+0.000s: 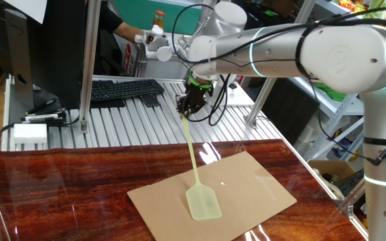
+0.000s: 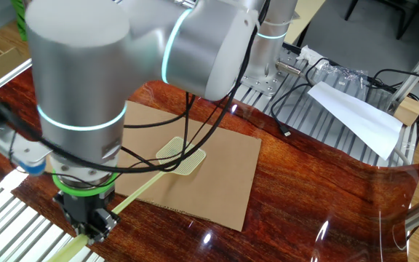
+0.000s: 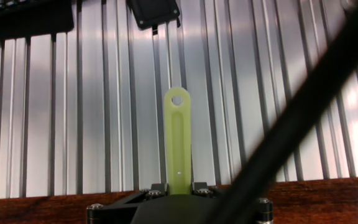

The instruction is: Swat with a flyswatter

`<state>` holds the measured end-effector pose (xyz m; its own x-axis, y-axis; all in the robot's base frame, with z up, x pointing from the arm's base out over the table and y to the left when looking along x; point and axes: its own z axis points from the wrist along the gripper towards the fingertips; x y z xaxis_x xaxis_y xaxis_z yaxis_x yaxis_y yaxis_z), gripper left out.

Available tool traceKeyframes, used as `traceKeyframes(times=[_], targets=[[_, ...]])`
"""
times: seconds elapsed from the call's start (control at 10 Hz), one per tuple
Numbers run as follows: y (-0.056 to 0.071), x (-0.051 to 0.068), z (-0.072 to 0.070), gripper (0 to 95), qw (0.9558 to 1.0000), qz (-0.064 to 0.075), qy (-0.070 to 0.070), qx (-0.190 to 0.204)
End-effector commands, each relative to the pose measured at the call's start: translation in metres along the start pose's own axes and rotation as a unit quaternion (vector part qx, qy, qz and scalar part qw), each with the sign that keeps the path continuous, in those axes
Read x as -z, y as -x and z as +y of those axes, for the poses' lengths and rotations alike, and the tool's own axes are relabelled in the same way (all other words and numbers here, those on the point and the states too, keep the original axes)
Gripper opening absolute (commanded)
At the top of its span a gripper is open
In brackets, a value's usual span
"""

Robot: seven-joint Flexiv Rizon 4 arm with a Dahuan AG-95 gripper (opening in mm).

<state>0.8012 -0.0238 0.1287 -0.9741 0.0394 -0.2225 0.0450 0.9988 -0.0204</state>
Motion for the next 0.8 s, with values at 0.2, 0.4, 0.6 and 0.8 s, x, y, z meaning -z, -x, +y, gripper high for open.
traceKeyframes(times=[0.2, 0.4, 0.6, 0.8], targets=[[-0.003, -0.007, -0.001, 0.0, 1.0, -0.002, 0.002, -0.001], [-0.004, -0.009, -0.001, 0.0, 1.0, -0.002, 0.004, -0.002], [-0.004, -0.012, -0.001, 0.0, 1.0, -0.006, 0.004, -0.002], [-0.006, -0.018, -0.001, 0.0, 0.9999, -0.008, 0.007, -0.003]])
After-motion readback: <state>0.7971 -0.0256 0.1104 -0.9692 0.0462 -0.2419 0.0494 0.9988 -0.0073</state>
